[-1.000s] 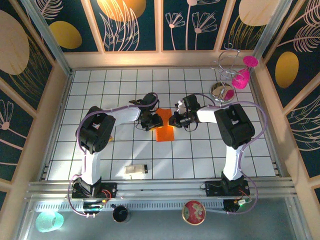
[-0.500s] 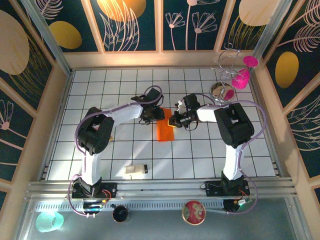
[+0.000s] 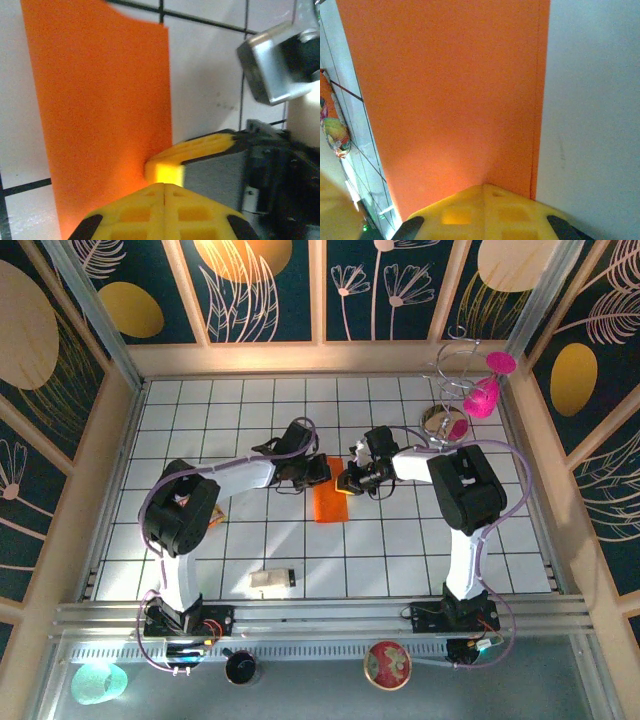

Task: Fold a paper plane with a square sheet of paper (pick it up from the middle)
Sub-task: Hold the square sheet of paper at the center of the table, then first fold the square sheet of paper in half at the center of the table.

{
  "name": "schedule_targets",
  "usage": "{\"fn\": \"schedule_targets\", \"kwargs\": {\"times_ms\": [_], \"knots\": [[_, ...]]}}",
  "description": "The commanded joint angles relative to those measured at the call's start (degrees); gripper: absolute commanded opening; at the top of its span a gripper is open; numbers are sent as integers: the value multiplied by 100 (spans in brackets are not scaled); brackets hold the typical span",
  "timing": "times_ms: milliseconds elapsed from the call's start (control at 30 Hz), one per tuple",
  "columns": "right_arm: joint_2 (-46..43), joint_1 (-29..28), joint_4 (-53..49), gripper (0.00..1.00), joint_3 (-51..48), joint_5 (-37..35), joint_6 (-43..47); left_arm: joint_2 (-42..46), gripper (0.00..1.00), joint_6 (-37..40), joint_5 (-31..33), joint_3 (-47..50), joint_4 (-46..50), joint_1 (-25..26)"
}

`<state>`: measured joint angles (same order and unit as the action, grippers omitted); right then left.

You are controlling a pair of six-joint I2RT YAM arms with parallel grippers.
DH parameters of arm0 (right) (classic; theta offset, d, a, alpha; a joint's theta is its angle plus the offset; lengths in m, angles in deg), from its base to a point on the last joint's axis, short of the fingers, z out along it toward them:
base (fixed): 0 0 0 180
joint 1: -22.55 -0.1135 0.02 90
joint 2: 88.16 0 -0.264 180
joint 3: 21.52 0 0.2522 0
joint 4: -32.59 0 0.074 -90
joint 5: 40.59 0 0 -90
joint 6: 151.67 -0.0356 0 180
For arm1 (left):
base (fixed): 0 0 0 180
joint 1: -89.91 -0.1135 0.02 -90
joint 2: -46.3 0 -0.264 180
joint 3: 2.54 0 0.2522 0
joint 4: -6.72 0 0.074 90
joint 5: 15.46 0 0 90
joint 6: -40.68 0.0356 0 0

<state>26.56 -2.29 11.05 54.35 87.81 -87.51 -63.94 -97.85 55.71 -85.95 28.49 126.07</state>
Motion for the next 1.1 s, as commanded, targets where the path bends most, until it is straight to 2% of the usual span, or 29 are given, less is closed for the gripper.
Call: {"fn": "schedule_targets", "kwargs": {"times_ms": [0, 167, 633, 900, 1067], "knots": [[798, -172, -1003, 0, -392, -1578, 0, -135, 1, -103, -514, 163, -355, -74], [824, -215, -1036, 0, -367, -1607, -42, -338, 0, -76, -873, 182, -453, -70], [908, -278, -1169, 0, -374, -1794, -47, -794, 0, 266, -587, -81, 227, -106], [1032, -276, -1315, 0, -466, -2096, 18, -803, 0, 410, -657, 412, 17, -352], [1096, -280, -1335, 0, -541, -2187, 27, -535, 0, 648, -861, 1003, -155, -770]]}}
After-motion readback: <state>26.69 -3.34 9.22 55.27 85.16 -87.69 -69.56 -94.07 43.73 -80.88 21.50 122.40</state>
